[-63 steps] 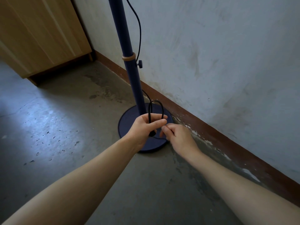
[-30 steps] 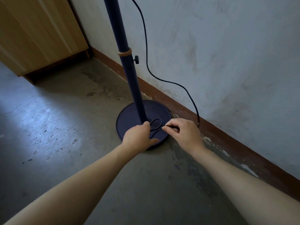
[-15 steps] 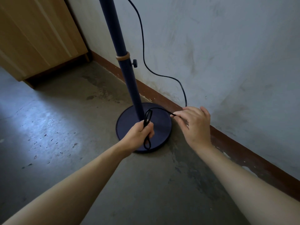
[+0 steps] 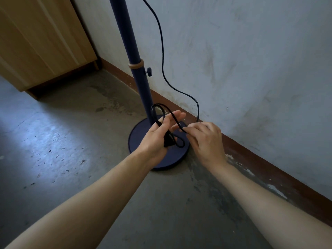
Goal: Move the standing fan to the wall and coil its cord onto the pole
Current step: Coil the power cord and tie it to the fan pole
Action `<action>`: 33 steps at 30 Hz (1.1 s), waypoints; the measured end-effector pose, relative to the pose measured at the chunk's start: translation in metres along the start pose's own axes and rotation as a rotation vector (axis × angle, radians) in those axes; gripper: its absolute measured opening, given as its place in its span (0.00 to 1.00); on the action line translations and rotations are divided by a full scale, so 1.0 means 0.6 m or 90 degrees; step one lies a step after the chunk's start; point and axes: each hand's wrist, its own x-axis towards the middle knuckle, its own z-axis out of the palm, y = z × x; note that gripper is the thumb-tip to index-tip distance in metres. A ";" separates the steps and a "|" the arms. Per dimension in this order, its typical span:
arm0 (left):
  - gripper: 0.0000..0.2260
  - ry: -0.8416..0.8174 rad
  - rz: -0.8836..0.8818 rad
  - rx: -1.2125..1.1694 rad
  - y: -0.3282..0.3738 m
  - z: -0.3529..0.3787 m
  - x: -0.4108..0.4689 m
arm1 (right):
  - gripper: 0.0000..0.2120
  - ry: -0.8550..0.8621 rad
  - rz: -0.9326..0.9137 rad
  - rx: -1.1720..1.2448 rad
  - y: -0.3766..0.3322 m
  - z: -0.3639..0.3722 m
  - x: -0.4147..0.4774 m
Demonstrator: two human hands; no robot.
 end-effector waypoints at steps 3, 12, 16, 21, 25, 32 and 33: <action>0.13 0.009 0.001 -0.078 0.011 0.001 0.004 | 0.08 -0.027 -0.017 0.012 0.000 -0.004 0.002; 0.11 0.124 -0.019 0.046 0.026 -0.034 0.010 | 0.08 -0.053 0.061 0.149 0.011 -0.007 0.005; 0.11 0.084 -0.026 0.294 0.019 -0.041 0.009 | 0.06 -0.049 0.044 0.173 0.009 -0.013 0.007; 0.08 -0.015 -0.087 0.522 -0.006 -0.039 0.011 | 0.12 -0.037 0.005 0.191 0.004 -0.017 0.006; 0.04 -0.081 -0.147 0.532 -0.021 -0.040 0.013 | 0.26 -0.059 0.048 0.258 -0.002 -0.015 0.005; 0.12 -0.192 -0.227 0.565 -0.024 -0.049 0.004 | 0.30 -0.074 0.074 0.295 -0.003 -0.009 0.012; 0.13 -0.210 -0.229 0.574 -0.022 -0.050 0.003 | 0.30 -0.084 0.065 0.279 -0.002 -0.008 0.017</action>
